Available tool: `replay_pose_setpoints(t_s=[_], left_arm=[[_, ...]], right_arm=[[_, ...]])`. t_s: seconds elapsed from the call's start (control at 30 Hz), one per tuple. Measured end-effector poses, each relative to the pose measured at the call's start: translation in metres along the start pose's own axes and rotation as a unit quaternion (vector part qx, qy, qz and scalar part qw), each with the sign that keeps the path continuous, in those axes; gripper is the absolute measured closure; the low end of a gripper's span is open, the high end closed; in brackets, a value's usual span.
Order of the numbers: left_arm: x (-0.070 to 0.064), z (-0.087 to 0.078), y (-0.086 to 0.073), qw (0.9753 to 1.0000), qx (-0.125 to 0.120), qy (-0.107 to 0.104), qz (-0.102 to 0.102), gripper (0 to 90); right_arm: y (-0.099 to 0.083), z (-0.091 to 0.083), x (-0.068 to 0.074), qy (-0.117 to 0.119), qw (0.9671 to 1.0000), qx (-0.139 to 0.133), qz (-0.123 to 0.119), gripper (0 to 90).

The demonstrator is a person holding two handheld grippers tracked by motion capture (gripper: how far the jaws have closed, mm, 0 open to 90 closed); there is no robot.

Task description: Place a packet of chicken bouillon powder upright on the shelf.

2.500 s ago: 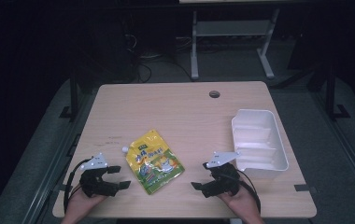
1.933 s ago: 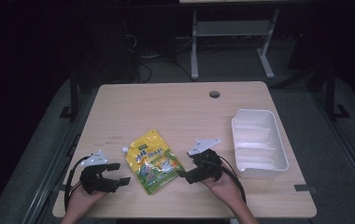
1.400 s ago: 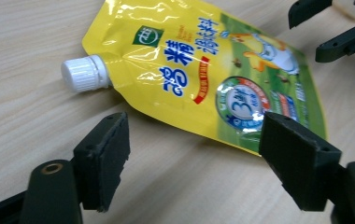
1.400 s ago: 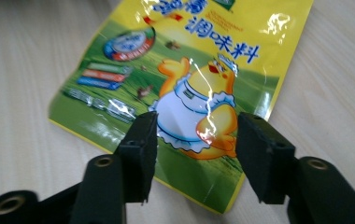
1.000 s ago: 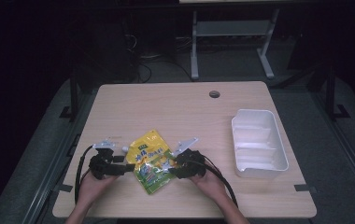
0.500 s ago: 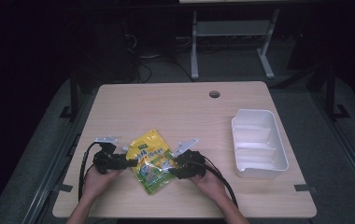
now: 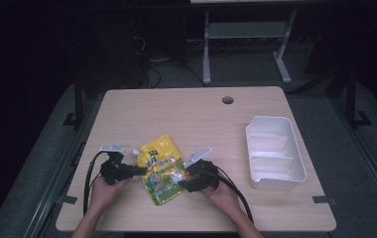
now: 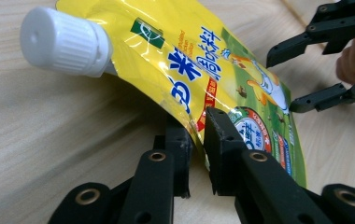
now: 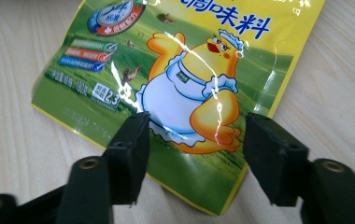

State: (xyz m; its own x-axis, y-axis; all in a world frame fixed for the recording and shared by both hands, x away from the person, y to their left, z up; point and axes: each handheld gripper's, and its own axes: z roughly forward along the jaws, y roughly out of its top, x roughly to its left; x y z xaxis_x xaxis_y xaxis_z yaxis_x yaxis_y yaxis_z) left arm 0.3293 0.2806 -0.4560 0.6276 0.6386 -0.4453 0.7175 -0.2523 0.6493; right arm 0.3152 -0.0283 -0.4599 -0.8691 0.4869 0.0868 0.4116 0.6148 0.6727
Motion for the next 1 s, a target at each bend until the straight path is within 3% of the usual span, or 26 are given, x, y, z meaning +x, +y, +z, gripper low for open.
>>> replay_pose_setpoints(t_s=[0.03,0.27,0.43,0.53,0.7,0.87,1.0], left_arm=[[0.000,-0.001,0.000,1.0000,-0.002,-0.004,0.000,83.5],[-0.006,-0.012,0.002,0.9991,-0.031,-0.030,0.005,88.4],[-0.014,-0.024,0.005,0.9978,-0.048,-0.037,0.026,90.0],[-0.018,-0.028,0.006,0.9973,-0.051,-0.039,0.037,90.0],[-0.029,-0.033,0.009,0.9941,-0.064,-0.062,0.062,90.0],[-0.042,-0.036,0.012,0.9908,-0.063,-0.073,0.094,90.0],[-0.047,-0.036,0.012,0.9878,-0.063,-0.087,0.113,90.0]], right_arm=[[0.000,0.001,0.001,-0.001,1.0000,-0.001,0.002,35.1],[0.000,-0.001,0.007,-0.013,0.9998,-0.009,-0.010,27.6],[0.000,-0.013,0.005,0.010,0.9991,-0.036,0.023,19.0],[0.000,-0.017,0.005,0.013,0.9985,-0.045,0.027,17.5],[0.001,-0.027,0.002,0.028,0.9960,-0.075,0.039,15.6],[0.001,-0.036,-0.003,0.016,0.9946,-0.089,0.050,14.5],[0.000,-0.044,-0.007,0.018,0.9915,-0.114,0.061,15.3]])
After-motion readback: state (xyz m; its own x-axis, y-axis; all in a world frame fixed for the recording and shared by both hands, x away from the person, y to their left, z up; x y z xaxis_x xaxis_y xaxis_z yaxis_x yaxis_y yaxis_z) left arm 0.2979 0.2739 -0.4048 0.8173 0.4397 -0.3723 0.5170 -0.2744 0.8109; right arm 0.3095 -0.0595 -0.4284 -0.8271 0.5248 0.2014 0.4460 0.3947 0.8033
